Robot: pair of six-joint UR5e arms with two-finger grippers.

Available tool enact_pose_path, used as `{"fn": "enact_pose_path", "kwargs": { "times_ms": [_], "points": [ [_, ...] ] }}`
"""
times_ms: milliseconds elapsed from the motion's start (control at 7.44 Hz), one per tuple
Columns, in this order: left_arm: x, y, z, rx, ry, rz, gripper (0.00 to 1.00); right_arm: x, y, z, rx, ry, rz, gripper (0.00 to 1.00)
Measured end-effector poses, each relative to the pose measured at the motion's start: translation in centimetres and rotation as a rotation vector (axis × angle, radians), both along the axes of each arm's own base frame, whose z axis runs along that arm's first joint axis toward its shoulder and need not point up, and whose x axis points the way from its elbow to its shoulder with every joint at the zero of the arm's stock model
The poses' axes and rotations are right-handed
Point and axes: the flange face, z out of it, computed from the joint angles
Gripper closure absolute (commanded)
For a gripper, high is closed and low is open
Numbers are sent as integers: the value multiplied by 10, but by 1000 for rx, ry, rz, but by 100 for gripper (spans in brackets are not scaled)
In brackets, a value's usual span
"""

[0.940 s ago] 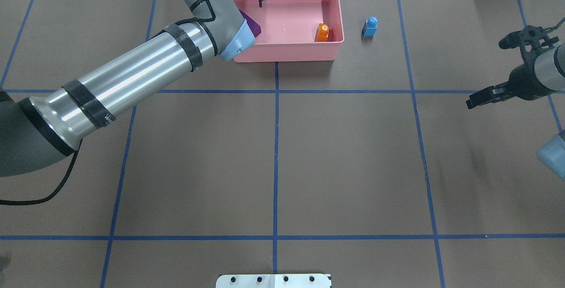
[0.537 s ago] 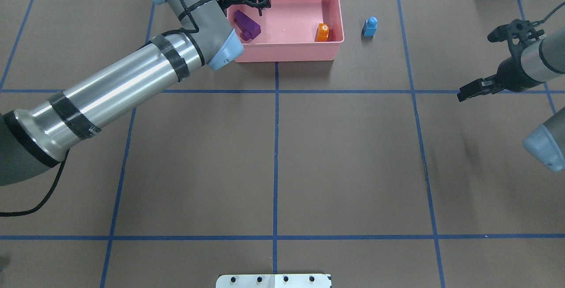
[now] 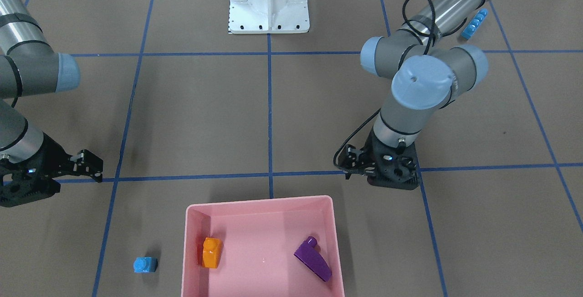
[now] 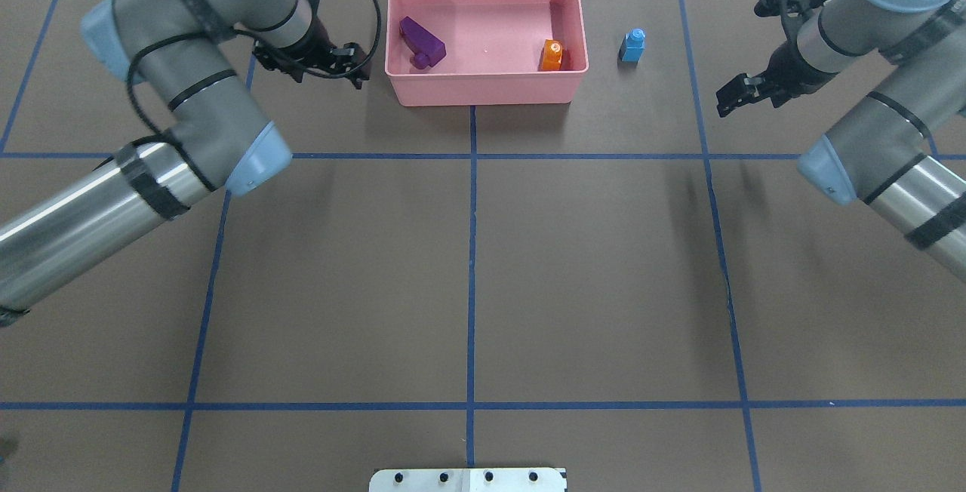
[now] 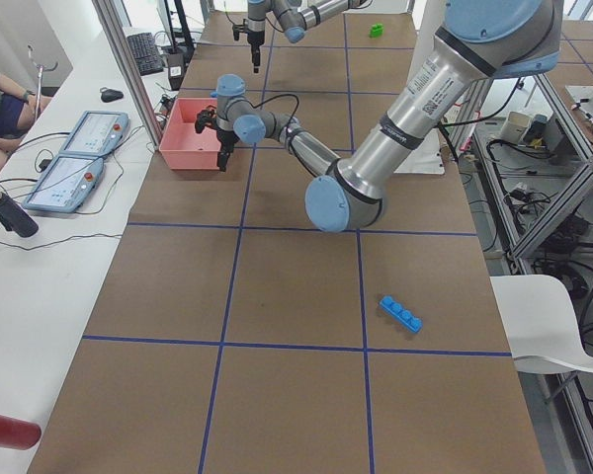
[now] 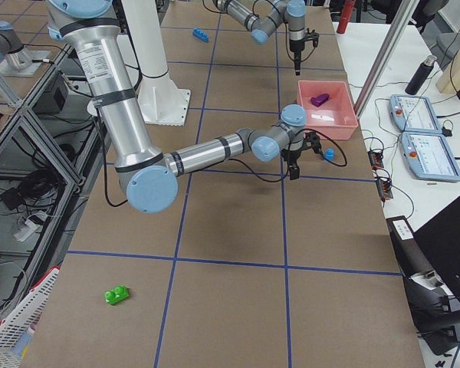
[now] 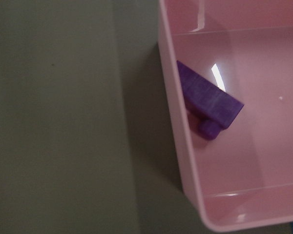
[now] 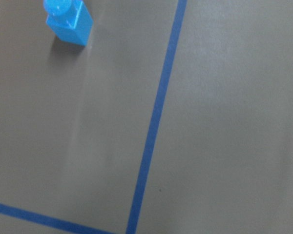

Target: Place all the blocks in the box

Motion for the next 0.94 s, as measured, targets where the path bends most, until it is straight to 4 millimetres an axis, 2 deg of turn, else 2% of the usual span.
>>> {"fn": "enact_pose_path", "kwargs": {
  "times_ms": [134, 269, 403, 672, 940],
  "points": [
    [-31, 36, 36, 36, -19, 38, 0, -16, -28, -12, -18, 16, 33, 1],
    [-54, 63, 56, 57, -31, 61, 0, -31, -51, -25, -35, 39, 82, 1],
    [-67, 77, 62, 68, -32, 68, 0, -46, -69, -39, -53, 55, 130, 1],
    [-73, 86, 63, 73, -29, 69, 0, -77, -93, -63, -74, 26, 196, 2],
    [-73, 87, 62, 72, -26, 68, 0, -102, -108, -62, -64, -38, 244, 2]
  ]
}}
